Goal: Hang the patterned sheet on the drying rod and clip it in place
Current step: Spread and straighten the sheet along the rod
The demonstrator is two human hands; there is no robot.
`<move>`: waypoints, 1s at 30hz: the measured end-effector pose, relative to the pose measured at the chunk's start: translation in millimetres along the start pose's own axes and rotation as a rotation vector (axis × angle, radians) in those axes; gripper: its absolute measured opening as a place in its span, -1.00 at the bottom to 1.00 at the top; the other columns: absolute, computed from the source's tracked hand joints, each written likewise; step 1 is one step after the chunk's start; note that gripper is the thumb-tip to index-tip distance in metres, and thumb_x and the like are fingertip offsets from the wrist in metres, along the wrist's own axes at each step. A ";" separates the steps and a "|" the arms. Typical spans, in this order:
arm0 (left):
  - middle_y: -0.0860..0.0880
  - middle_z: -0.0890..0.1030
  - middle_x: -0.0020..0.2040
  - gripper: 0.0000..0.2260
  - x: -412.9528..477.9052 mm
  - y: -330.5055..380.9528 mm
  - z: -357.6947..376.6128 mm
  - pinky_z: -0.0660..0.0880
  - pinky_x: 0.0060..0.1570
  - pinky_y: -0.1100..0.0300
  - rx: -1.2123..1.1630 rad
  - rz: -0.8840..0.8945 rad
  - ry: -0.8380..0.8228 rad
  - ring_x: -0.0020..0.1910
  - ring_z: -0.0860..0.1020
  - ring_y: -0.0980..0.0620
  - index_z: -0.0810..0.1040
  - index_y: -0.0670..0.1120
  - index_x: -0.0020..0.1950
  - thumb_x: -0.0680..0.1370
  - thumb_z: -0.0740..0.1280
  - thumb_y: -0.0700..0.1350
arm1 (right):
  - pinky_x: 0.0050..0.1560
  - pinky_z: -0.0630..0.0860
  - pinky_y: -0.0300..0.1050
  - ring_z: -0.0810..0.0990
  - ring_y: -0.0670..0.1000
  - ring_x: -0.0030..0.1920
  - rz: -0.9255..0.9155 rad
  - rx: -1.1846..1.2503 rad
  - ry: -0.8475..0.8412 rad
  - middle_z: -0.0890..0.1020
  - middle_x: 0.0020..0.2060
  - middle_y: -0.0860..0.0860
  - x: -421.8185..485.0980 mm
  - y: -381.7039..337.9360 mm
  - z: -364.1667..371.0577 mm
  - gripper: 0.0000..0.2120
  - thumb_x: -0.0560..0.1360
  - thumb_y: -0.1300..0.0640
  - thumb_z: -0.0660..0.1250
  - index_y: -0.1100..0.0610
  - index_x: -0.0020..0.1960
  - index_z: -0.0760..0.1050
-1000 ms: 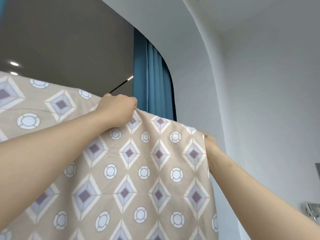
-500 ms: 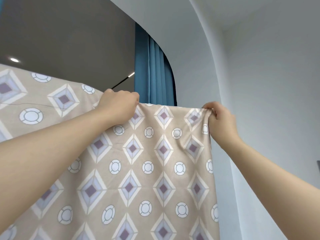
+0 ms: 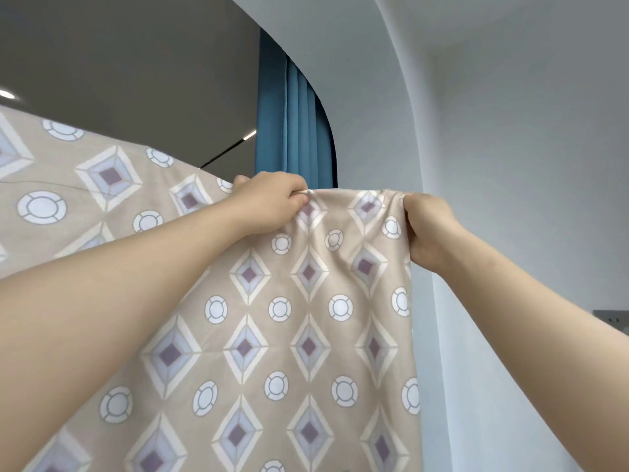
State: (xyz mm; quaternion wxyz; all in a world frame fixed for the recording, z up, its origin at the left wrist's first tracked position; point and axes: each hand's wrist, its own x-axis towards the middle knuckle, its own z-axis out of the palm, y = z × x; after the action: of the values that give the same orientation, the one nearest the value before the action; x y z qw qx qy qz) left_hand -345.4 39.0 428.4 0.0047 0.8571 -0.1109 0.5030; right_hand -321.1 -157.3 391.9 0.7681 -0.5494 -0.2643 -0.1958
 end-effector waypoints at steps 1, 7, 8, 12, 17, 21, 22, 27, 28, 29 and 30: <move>0.09 0.50 -0.21 -0.77 0.4 -0.9 0.0 0.26 0.09 0.04 -0.041 -0.019 -0.006 -0.07 0.41 0.00 0.53 -0.04 0.02 0.62 0.10 -0.02 | -0.36 0.48 -0.19 0.53 -0.01 -0.40 -0.118 -0.226 0.060 0.56 -0.37 0.03 1.0 2.1 -1.0 -0.70 0.49 0.39 -0.02 0.17 -0.20 0.44; 0.14 0.45 -0.26 -0.76 -4.8 -2.9 0.4 0.28 0.16 0.03 -0.052 -0.041 -0.018 -0.08 0.41 0.02 0.52 -0.02 0.03 0.63 0.08 -0.02 | -0.09 0.50 -0.13 0.56 -0.02 -0.20 0.118 -0.391 -0.419 0.61 -0.20 0.01 -11.0 8.2 -15.2 -0.85 0.50 0.16 0.27 0.12 0.05 0.53; 0.13 0.48 -0.22 -0.76 -5.7 -1.9 0.8 0.24 0.14 0.04 -0.026 -0.036 -0.012 -0.06 0.41 0.02 0.52 -0.01 0.03 0.63 0.07 -0.01 | -0.11 0.48 -0.13 0.55 -0.05 -0.26 0.137 -0.391 -0.403 0.60 -0.27 -0.01 -10.5 9.7 -14.8 -0.88 0.49 0.21 0.26 0.12 -0.01 0.54; 0.05 0.50 0.01 -0.75 -10.4 -1.3 3.5 0.17 0.07 0.03 0.127 -0.014 0.029 0.15 0.39 -0.03 0.50 0.03 0.10 0.64 0.04 -0.01 | -0.20 0.48 -0.07 0.55 -0.04 -0.37 -0.233 -0.438 0.223 0.57 -0.30 0.04 3.6 4.9 -20.3 -0.66 0.43 0.43 0.00 0.07 -0.30 0.39; -0.02 0.51 0.14 -0.75 -20.1 -2.4 12.3 0.18 0.21 0.00 0.070 -0.083 0.115 0.26 0.34 -0.09 0.53 0.01 0.11 0.63 0.07 -0.01 | -0.19 0.53 -0.09 0.55 -0.04 -0.21 -0.041 -0.385 -0.055 0.56 -0.10 0.00 -5.4 18.2 -27.9 -0.91 0.54 0.16 0.23 0.04 0.03 0.35; 0.02 0.48 0.21 -0.79 -32.5 5.2 20.5 0.18 0.22 0.03 -0.014 -0.154 0.275 0.29 0.29 -0.10 0.55 0.05 0.13 0.60 0.16 -0.03 | -0.16 0.58 -0.11 0.62 -0.01 -0.18 0.309 -0.241 -0.526 0.64 -0.14 0.00 -41.9 55.4 -16.9 -0.80 0.58 0.12 0.14 0.11 0.09 0.50; 0.03 0.47 0.21 -0.81 -38.7 9.0 23.5 0.19 0.21 0.05 -0.040 -0.163 0.334 0.29 0.29 -0.09 0.54 0.06 0.13 0.58 0.20 -0.04 | -0.19 0.59 -0.14 0.64 -0.03 -0.20 0.325 -0.197 -0.588 0.67 -0.19 -0.03 -49.5 64.8 -13.8 -0.81 0.59 0.13 0.14 0.10 0.03 0.53; 0.01 0.39 0.11 -0.62 -92.3 34.6 51.0 0.31 0.21 0.09 -0.344 -0.125 0.349 0.21 0.40 -0.06 0.44 0.04 0.23 0.46 0.21 0.17 | -0.34 0.42 -0.27 0.47 -0.10 -0.41 0.228 -0.198 -0.351 0.52 -0.54 -0.08 -58.7 102.2 6.8 -0.73 0.60 0.19 0.13 0.11 -0.28 0.39; 0.05 0.36 0.10 -0.51 -105.7 39.5 57.0 0.33 0.23 0.06 -0.442 -0.139 0.268 0.22 0.40 -0.02 0.40 0.08 0.24 0.41 0.13 0.28 | -0.30 0.42 -0.23 0.47 -0.06 -0.39 0.238 -0.104 -0.315 0.51 -0.48 -0.03 -58.8 105.7 9.7 -0.74 0.59 0.15 0.14 0.11 -0.27 0.39; 0.08 0.34 0.12 -0.42 -118.1 41.7 64.7 0.32 0.27 0.04 -0.494 -0.160 0.178 0.25 0.38 0.02 0.35 0.11 0.27 0.35 0.06 0.37 | -0.24 0.43 -0.16 0.47 -0.01 -0.35 0.238 -0.047 -0.274 0.51 -0.41 0.01 -58.2 109.4 10.3 -0.77 0.58 0.14 0.18 0.11 -0.25 0.42; 0.09 0.33 0.17 -0.34 -129.2 41.4 73.6 0.27 0.31 0.03 -0.472 -0.181 0.097 0.29 0.35 0.04 0.31 0.15 0.30 0.29 0.01 0.42 | -0.22 0.44 -0.10 0.48 0.04 -0.32 0.227 -0.033 -0.225 0.52 -0.38 0.04 -58.5 111.7 9.0 -0.82 0.55 0.16 0.23 0.12 -0.22 0.45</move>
State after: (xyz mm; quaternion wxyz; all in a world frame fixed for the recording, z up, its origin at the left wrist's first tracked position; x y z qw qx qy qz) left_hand -350.7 13.7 276.2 0.2549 0.8136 -0.1479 0.5013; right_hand -302.7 -112.5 275.2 0.7418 -0.6066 -0.2816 -0.0493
